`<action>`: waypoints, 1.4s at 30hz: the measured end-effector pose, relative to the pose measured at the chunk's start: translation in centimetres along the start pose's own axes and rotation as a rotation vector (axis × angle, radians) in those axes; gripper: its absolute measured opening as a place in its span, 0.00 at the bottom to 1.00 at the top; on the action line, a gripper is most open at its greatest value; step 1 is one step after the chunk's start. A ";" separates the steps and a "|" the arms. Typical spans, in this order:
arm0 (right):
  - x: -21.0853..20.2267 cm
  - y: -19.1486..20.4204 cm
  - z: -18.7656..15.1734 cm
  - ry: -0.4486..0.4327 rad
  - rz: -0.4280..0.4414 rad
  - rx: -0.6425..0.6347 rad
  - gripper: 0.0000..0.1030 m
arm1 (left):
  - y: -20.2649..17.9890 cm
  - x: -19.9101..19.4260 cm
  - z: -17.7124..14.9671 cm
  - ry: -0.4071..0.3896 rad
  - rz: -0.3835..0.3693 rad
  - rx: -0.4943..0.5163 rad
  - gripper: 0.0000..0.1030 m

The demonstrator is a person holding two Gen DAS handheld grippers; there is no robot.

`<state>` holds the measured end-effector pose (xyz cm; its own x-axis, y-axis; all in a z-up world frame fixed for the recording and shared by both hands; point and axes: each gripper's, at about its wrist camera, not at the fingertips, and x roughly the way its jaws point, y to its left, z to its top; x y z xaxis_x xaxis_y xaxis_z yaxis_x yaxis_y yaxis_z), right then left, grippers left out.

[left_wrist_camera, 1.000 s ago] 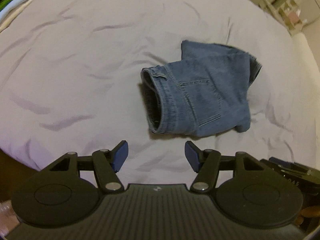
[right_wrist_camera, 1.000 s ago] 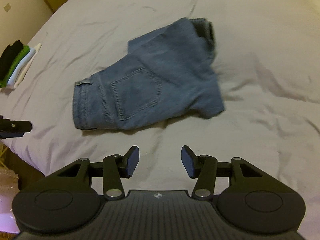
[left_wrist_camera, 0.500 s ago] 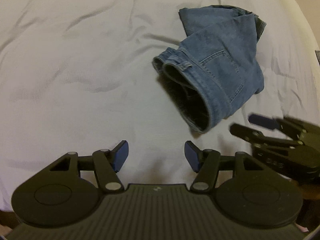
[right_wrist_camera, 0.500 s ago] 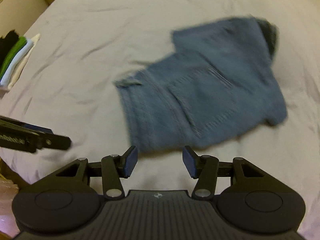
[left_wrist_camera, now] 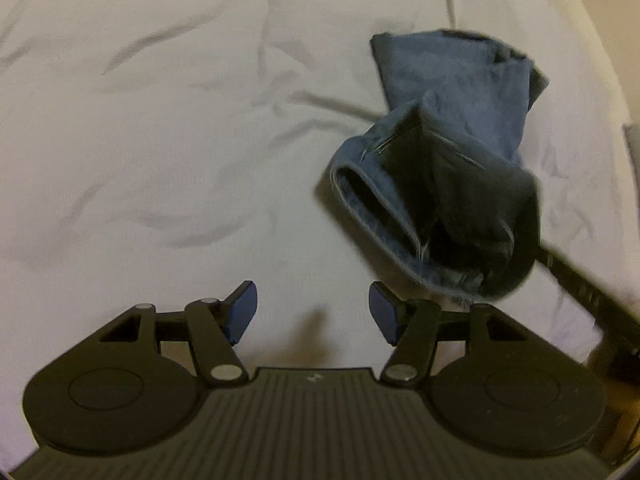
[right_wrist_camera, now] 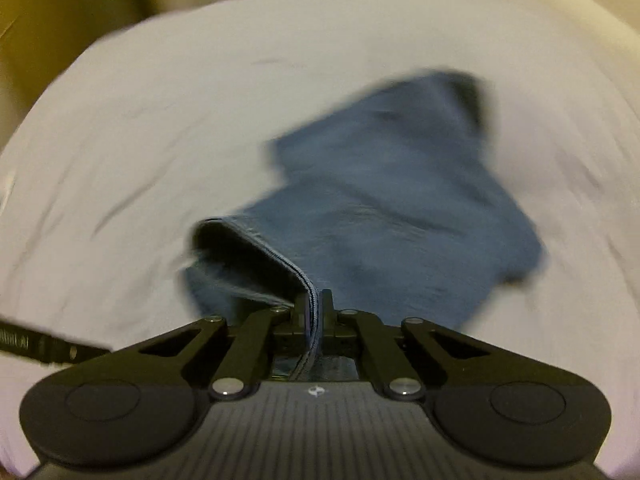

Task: Fold clothes
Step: 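Grasp the jeans waistband with the right gripper while the left gripper grasps a leg hem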

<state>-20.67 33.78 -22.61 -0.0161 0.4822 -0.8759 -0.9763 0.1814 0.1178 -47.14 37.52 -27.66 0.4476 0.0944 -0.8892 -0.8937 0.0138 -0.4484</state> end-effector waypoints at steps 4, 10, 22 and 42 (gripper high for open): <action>0.5 -5.1 0.1 0.042 -0.023 0.196 0.00 | 0.5 2.1 2.2 -0.024 -0.125 -0.146 0.63; 1.7 -6.6 0.4 0.068 -0.046 0.241 0.02 | 1.0 4.3 5.1 -0.078 -0.245 -0.304 0.71; 1.8 -6.2 0.6 0.110 0.033 0.182 0.42 | 0.9 8.0 3.9 0.044 -0.273 -0.326 0.10; 0.8 5.0 -0.8 0.108 0.189 -0.337 0.57 | -2.7 5.5 3.1 0.057 -0.241 -0.134 0.08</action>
<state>-25.76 34.40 -23.08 -0.2073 0.3843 -0.8996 -0.9697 -0.2021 0.1372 -42.30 41.10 -31.08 0.6513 0.0484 -0.7573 -0.7509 -0.1033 -0.6523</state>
